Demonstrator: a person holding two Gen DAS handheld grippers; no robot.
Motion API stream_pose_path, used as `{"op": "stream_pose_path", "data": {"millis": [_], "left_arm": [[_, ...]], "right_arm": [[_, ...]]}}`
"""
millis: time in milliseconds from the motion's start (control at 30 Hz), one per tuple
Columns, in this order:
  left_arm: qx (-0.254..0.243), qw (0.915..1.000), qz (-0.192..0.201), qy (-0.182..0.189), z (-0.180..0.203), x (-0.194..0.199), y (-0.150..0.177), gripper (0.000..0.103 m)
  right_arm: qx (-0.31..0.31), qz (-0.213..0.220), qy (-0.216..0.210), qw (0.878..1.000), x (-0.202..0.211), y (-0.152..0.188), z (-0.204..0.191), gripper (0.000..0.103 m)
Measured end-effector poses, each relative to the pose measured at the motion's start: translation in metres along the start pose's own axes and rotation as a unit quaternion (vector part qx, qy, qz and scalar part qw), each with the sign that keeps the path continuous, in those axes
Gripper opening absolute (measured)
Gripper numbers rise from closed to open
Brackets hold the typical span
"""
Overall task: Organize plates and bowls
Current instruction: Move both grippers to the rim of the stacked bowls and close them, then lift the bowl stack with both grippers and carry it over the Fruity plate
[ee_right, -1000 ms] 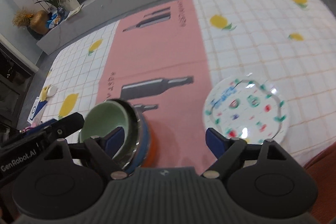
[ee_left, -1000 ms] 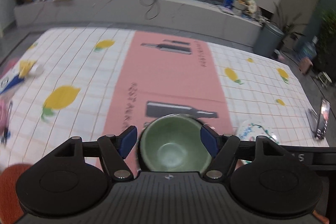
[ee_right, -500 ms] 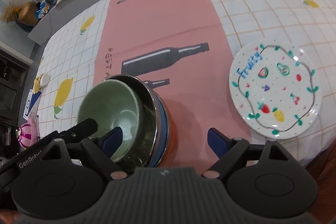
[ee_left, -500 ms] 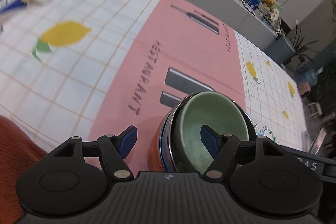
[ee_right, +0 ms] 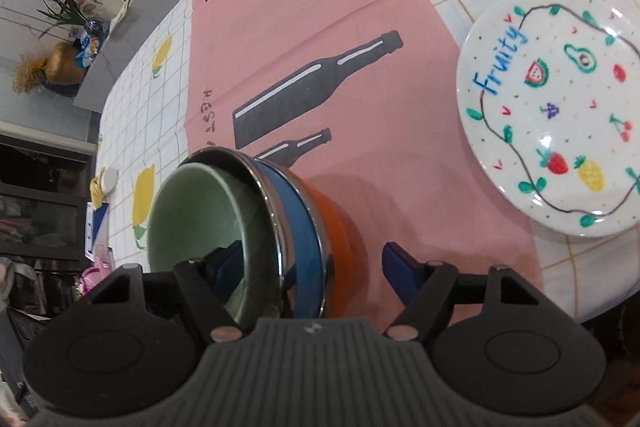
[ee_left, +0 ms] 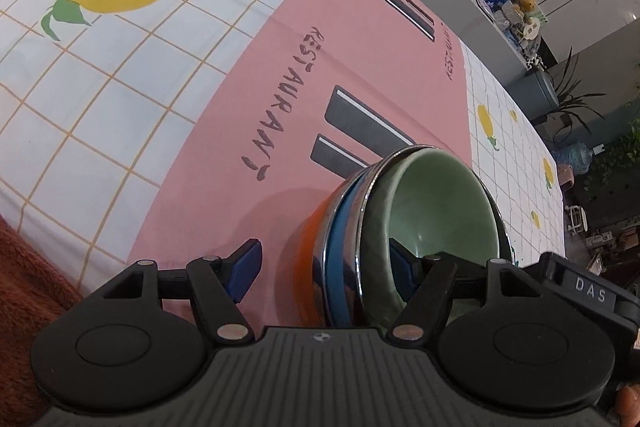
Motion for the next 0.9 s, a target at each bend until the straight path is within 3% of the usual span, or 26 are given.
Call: {"op": "stream_pose_path", "data": {"millis": [200,400,900], "left_arm": [[0.014,0.9995,-0.018,0.019,-0.002,-0.005,0.002,0.078],[0.044,0.9973,-0.035,0.048,-0.006,-0.008,0.002,0.067],[0.030,0.9986,-0.012,0.043,0.002,-0.004,0.008,0.062]], "right_arm": [[-0.023,-0.010,-0.025,0.999,-0.008,-0.003,0.009,0.067],[-0.043,-0.024,-0.060,0.997,-0.014,-0.001,0.013,0.060],[-0.037,-0.011,-0.050,0.998,-0.014,0.001,0.011,0.057]]}}
Point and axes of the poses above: each gripper's, at about its wrist camera, not at the fingertips, and x roughly against the way its jaws point, z to its right, y to its underside, the point moved 4 cm from there along -x, roughly the way its jaws point, and after that the axes turned 11 degrees about x, right-handed, at the moved point
